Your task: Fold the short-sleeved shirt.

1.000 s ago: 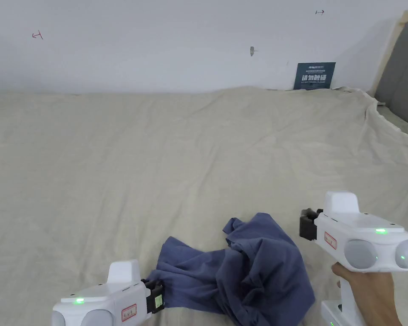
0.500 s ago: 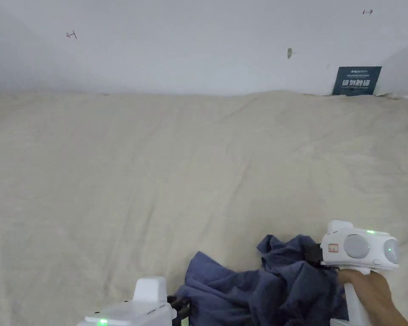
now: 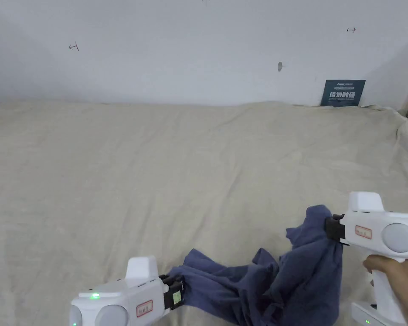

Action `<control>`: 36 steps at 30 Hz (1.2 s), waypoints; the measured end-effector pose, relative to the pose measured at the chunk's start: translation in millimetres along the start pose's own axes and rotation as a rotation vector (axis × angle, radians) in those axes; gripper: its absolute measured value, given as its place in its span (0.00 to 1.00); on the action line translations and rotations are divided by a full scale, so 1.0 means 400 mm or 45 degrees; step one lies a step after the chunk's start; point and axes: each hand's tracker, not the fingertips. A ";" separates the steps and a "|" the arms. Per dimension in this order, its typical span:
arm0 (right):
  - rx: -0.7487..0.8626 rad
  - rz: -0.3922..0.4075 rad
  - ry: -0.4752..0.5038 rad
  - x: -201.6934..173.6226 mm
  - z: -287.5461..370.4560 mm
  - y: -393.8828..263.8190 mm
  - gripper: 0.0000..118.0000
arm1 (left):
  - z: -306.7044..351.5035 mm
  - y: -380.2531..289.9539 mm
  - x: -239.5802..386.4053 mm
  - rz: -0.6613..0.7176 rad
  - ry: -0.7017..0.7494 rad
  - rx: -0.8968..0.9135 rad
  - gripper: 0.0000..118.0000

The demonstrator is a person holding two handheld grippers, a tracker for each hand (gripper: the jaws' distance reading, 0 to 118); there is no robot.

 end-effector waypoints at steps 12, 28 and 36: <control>0.380 -0.007 -0.077 0.075 0.301 0.222 0.03 | 0.146 0.327 -0.040 0.020 0.055 0.300 0.08; 0.585 0.055 -0.133 0.004 0.279 0.511 0.03 | 0.253 0.813 0.051 -0.152 0.235 0.550 0.08; 0.708 0.065 -0.148 -0.009 0.276 0.659 0.03 | 0.264 0.969 0.092 -0.228 0.287 0.627 0.08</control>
